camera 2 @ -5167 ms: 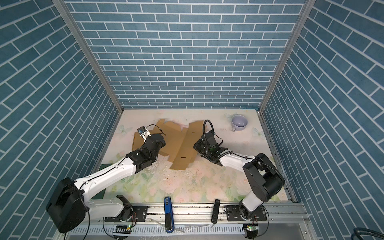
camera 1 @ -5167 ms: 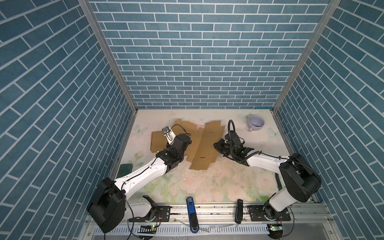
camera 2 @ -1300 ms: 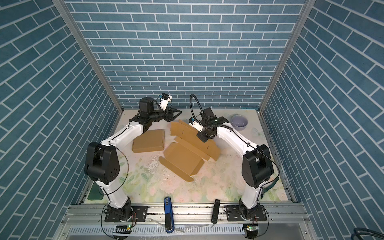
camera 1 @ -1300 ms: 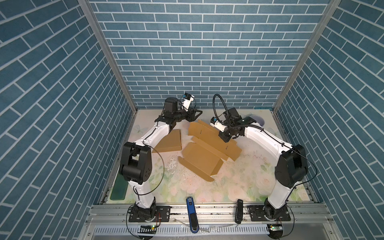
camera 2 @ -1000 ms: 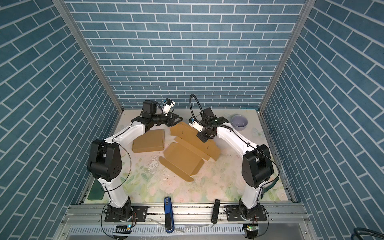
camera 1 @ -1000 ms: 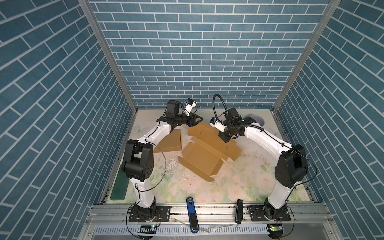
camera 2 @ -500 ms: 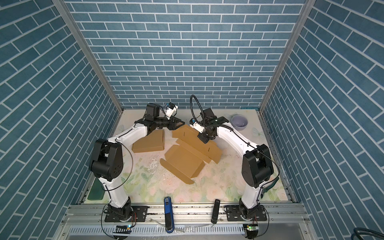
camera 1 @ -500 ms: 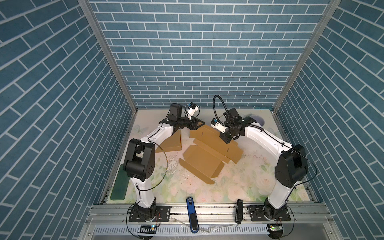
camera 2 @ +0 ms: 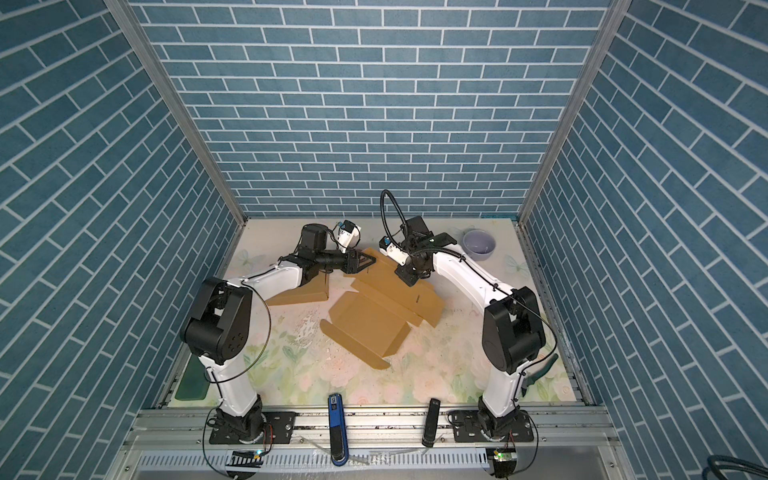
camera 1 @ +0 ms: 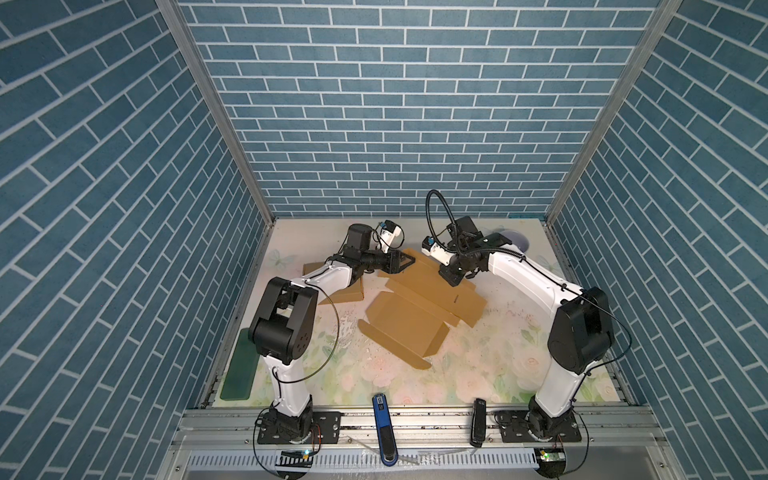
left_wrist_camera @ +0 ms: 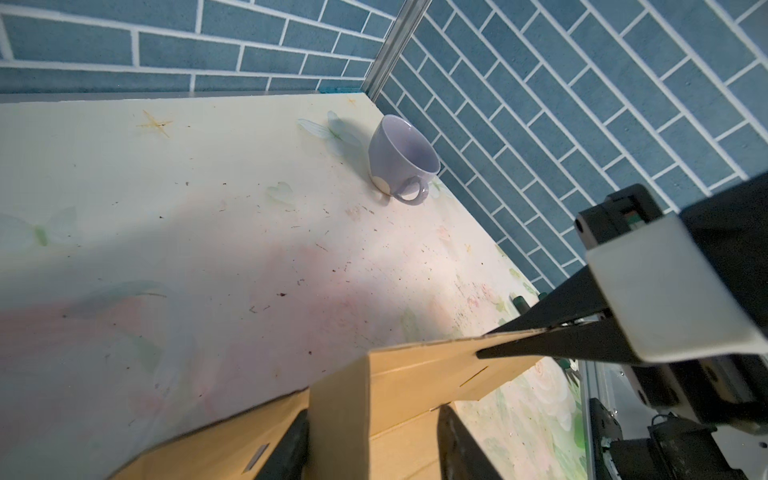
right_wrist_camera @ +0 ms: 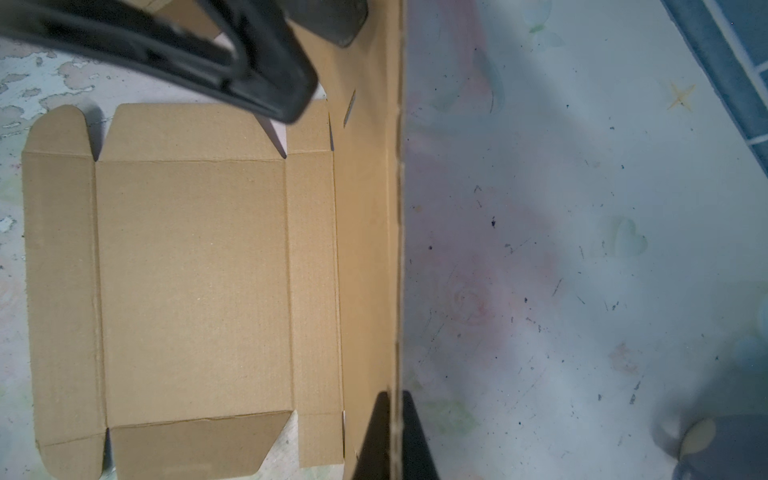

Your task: Fold the paper box

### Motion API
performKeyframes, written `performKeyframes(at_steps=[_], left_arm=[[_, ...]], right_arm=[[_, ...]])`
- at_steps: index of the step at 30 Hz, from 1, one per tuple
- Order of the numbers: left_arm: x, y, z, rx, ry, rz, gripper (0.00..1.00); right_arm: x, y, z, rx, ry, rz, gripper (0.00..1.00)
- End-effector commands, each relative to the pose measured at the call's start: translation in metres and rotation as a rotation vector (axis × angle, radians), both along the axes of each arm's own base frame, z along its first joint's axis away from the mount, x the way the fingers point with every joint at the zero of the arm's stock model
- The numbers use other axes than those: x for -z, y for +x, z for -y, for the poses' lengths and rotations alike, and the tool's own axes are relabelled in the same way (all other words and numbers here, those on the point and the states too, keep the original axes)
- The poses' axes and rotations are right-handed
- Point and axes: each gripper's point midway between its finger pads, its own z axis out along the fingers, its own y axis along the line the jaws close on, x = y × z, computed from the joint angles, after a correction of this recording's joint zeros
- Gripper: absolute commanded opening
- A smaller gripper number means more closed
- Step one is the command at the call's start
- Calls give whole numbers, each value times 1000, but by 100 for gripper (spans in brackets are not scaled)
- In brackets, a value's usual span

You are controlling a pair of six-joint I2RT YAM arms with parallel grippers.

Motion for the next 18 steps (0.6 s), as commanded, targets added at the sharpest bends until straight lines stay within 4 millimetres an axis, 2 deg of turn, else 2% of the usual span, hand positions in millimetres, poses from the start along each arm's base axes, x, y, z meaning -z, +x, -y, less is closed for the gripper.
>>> performKeyframes(at_steps=[1,11,18], left_arm=[[-32,-4,15,-17,-81,77,48],[-31,-10,35,-53,-54,108,46],[-33,-4,35,-73,-57,119,46]], right_arm=[[0,4,-8,-3,17,-10,0],[2,1,-6,3,12,-17,0],[4,-2,-6,-5,17,-21,0]])
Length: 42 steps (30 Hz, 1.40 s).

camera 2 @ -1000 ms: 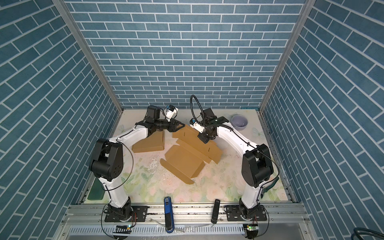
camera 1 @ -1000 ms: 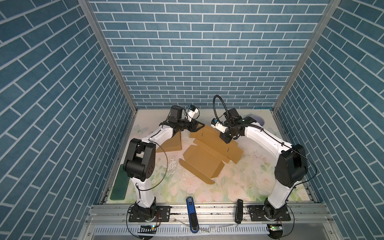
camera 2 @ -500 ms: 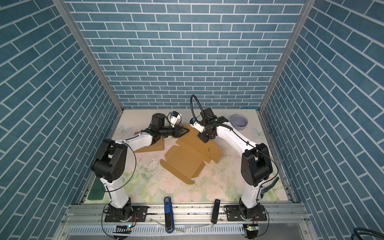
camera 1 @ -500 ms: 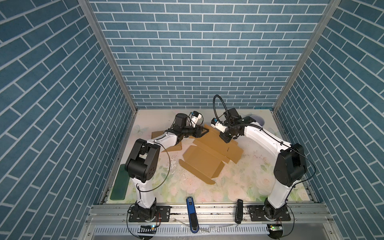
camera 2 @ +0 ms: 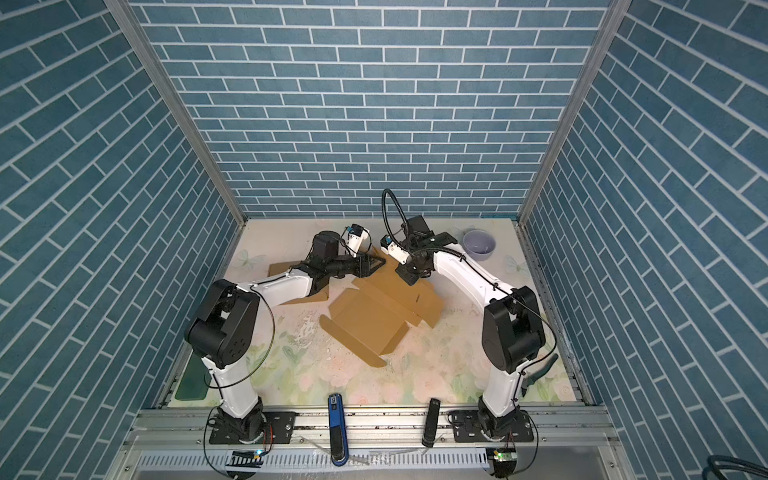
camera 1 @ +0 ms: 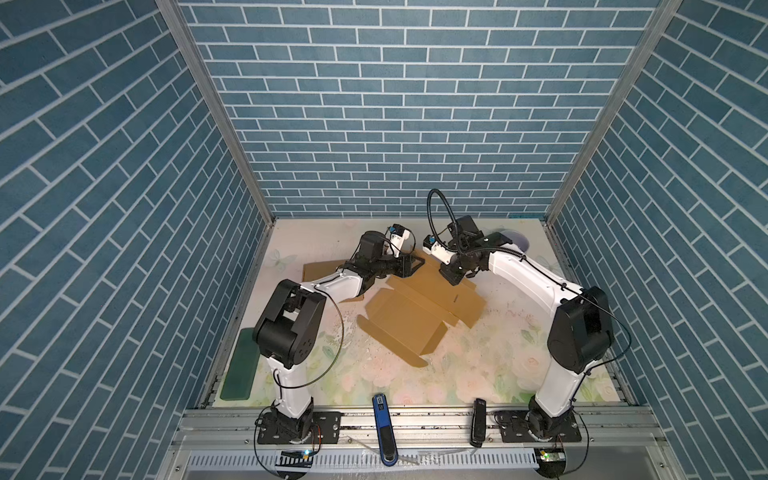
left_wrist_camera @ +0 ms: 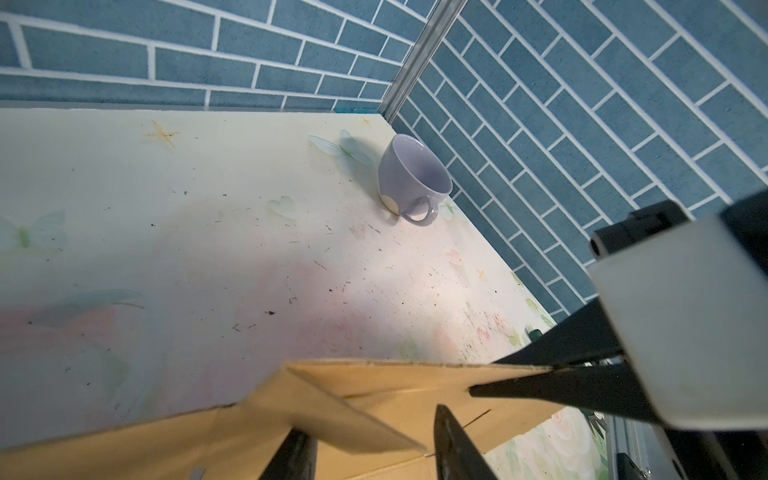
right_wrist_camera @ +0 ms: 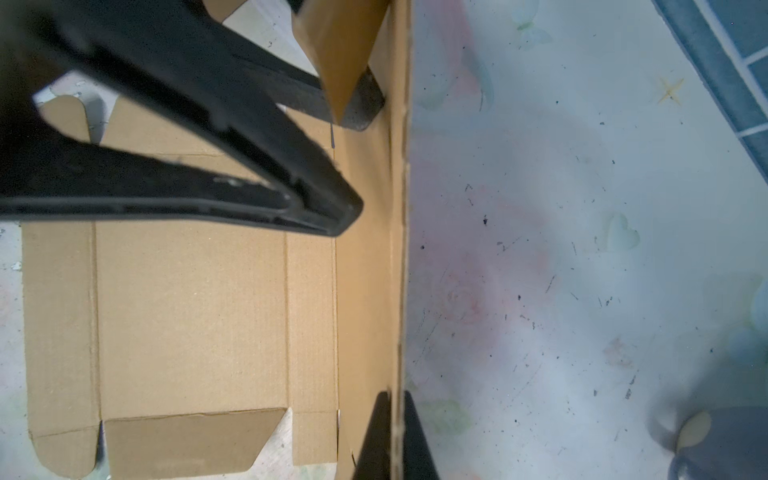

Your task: Fold the paper box

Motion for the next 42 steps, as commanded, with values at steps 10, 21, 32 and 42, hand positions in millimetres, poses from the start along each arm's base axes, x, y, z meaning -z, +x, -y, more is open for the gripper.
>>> performKeyframes(at_steps=[10,21,32,42], left_arm=[[-4,-25,-47,-34,100,-23,53],[39,-46,-88,-74,232,-132,60],[75,-17,-91,-135,236,-137,61],[85,-4,-78,-117,179,-143,63]], right_arm=[[4,-15,-2,-59,-5,-32,0],[5,-18,8,-70,-29,-32,0],[-2,-28,16,-81,9,-43,0],[-24,-32,17,-86,107,-34,0]])
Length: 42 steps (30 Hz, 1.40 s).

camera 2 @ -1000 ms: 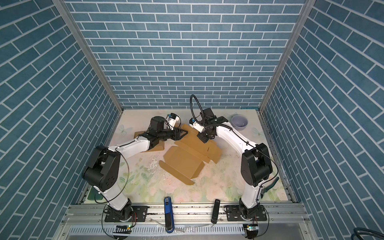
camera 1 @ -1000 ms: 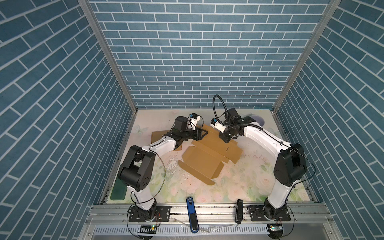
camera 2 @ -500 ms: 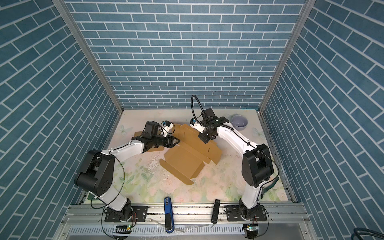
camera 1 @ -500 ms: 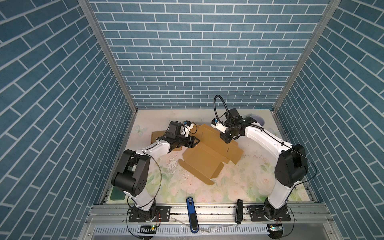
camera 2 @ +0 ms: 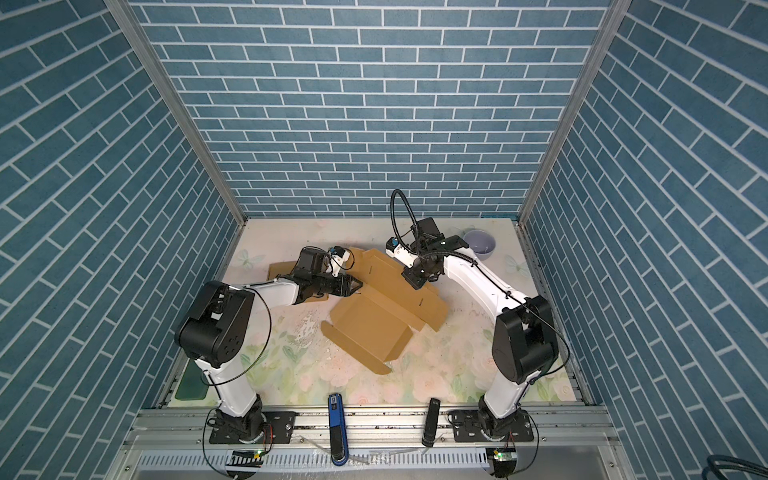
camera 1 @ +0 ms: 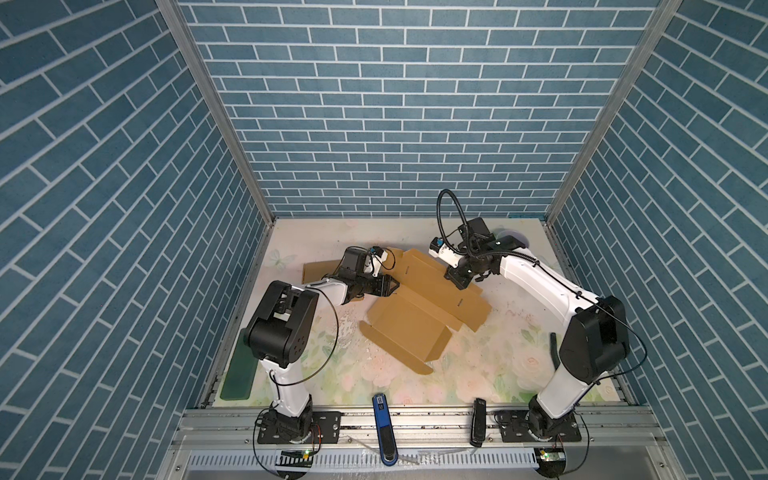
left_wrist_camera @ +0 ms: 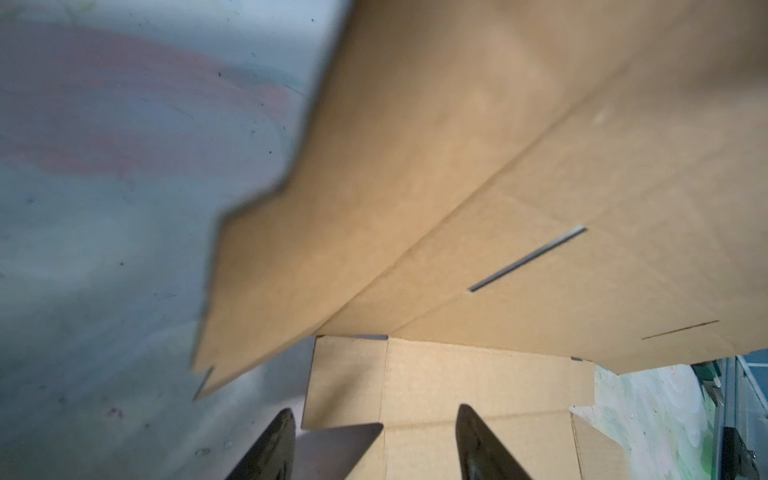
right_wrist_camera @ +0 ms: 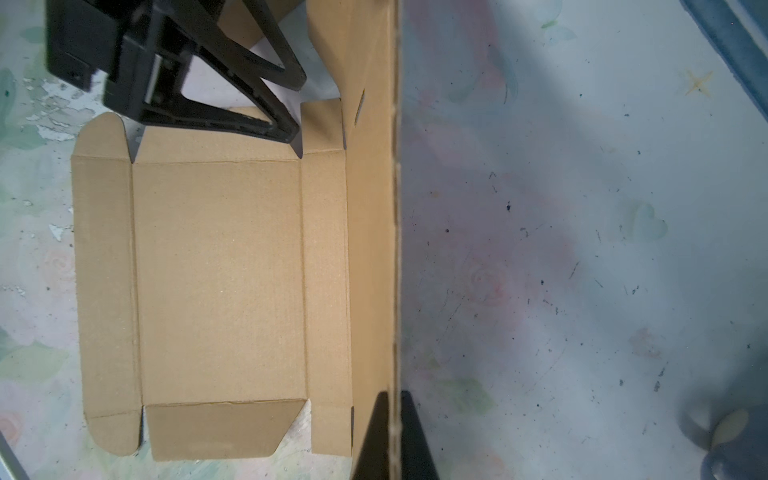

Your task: Fold the paper box

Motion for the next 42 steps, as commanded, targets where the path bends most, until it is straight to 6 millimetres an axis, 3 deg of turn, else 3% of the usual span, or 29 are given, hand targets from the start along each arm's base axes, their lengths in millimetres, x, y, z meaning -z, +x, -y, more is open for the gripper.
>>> performKeyframes(at_steps=[1,15,27,32,42], left_arm=[[-12,14,6,5,-43,46,63],[-10,22,9,-11,-66,65,62],[-17,12,18,3,-148,54,47],[-11,11,15,-6,-130,42,51],[-16,2,42,69,-210,20,51]], right_arm=[[-12,-12,0,-59,39,0,0],[-31,-15,-3,-68,98,1,0],[-28,-1,0,-2,87,22,0],[-31,-2,-2,-12,98,26,0],[-30,5,-4,15,112,26,0]])
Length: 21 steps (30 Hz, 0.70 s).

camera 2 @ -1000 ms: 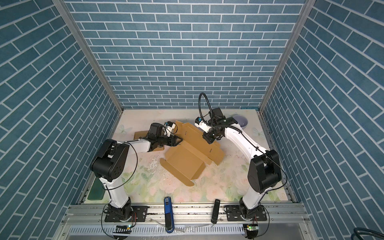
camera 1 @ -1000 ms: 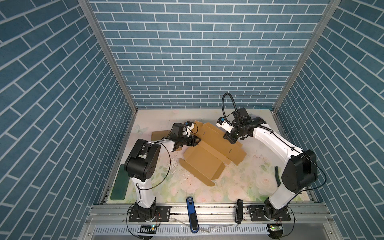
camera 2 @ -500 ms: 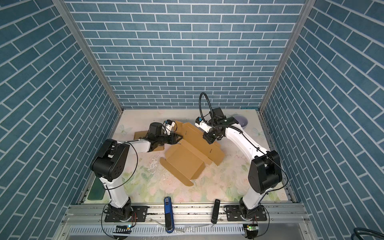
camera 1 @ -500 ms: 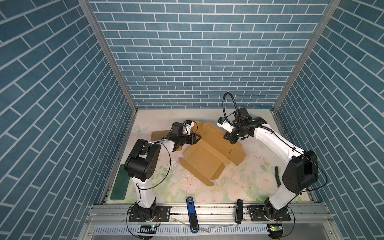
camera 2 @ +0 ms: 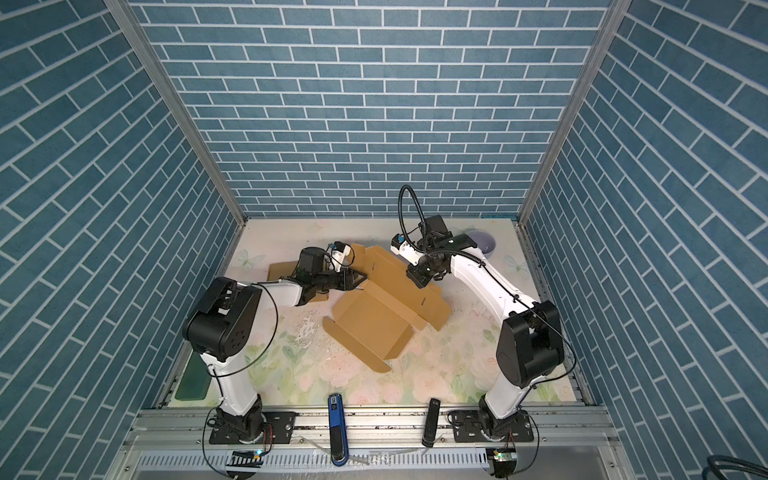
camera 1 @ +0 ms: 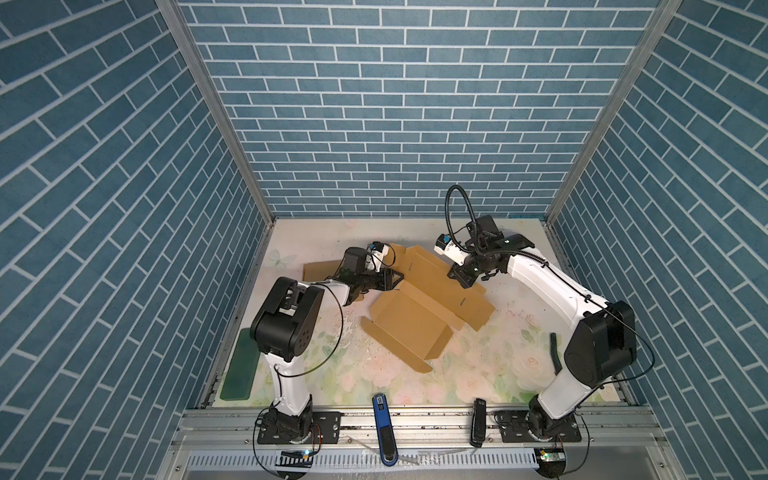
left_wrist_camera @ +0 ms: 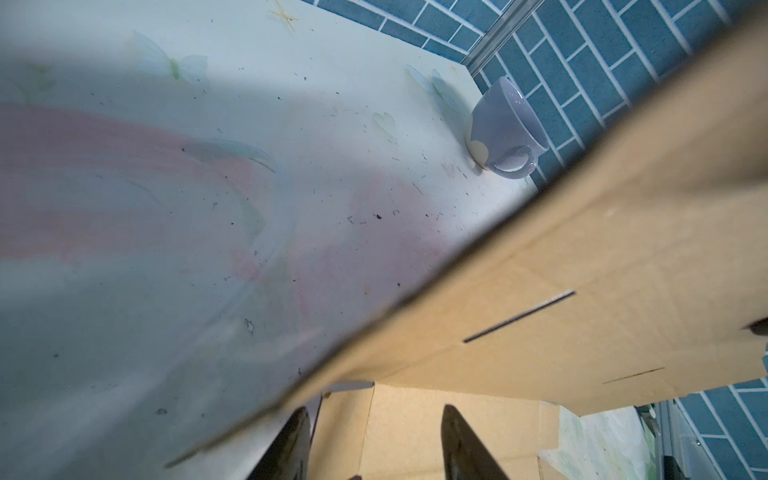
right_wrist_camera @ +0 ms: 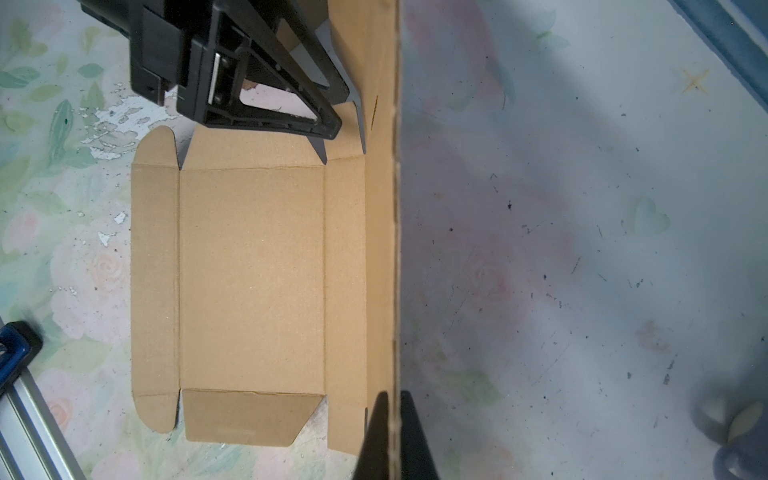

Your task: Fold the paper box

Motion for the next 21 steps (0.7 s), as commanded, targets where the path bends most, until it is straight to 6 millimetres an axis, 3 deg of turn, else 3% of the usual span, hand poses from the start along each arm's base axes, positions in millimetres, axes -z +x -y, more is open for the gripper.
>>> performKeyframes(at_steps=[1,13,18,21], left_arm=[[-1,-12,22,74,-55,-18,51],[13,-28,62,123,-93,-51,50],[9,-26,60,96,-87,-40,50],[-5,-25,52,67,-70,-26,51]], right_arm=[[-21,11,-10,10,68,57,0],[-11,13,-14,18,78,51,0],[-6,11,-7,18,39,52,0],[-3,10,-1,11,-3,55,0]])
